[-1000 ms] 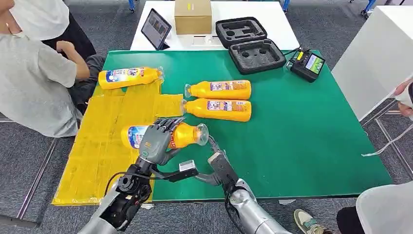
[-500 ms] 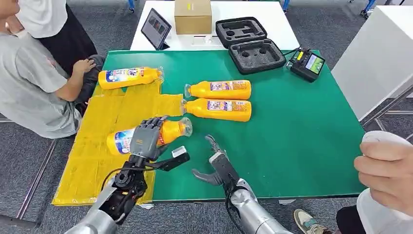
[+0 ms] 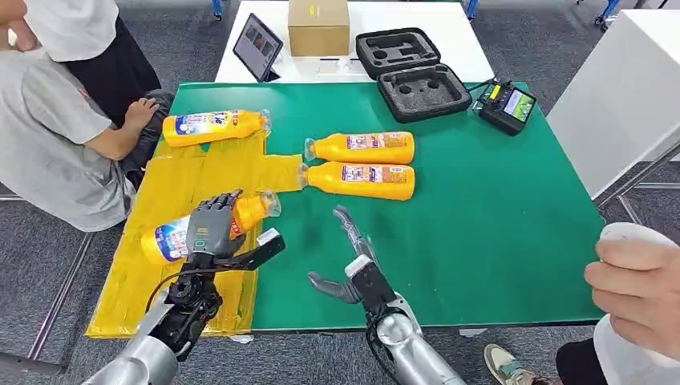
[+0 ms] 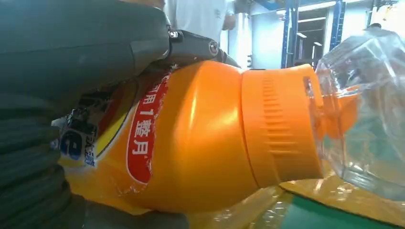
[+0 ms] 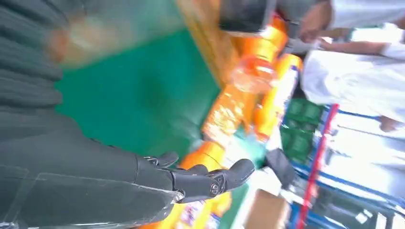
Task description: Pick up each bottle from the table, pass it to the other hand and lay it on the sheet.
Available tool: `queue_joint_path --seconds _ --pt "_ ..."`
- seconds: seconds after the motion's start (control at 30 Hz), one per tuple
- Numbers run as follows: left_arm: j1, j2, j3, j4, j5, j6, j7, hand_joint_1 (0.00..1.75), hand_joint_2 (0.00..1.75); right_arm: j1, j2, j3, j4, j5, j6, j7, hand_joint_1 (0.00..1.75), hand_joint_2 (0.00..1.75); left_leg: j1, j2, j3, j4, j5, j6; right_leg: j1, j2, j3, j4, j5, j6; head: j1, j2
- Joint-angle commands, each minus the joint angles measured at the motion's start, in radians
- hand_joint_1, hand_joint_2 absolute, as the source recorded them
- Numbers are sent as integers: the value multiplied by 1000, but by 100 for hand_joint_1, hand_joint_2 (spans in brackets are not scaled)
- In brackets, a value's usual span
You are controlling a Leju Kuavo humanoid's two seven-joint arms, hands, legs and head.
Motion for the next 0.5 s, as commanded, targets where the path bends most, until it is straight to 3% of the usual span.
queue_joint_path --seconds 0.03,0.23,0.5 --pt "-22 18 74 80 22 -3 -49 175 175 110 -90 101 -354 14 -46 2 0 175 1 -1 1 0 -1 -1 0 1 1 0 -1 -1 0 0" --pt "-1 17 77 92 41 -3 -84 175 175 152 -121 114 -460 14 -93 2 0 175 1 -1 4 0 -2 -2 1 1 3 0 -2 -2 0 0" --pt "-21 18 53 191 96 -12 -139 175 175 134 -119 76 -430 -24 -86 2 0 175 1 0 4 -1 -1 -2 0 1 3 -1 0 -1 0 0"
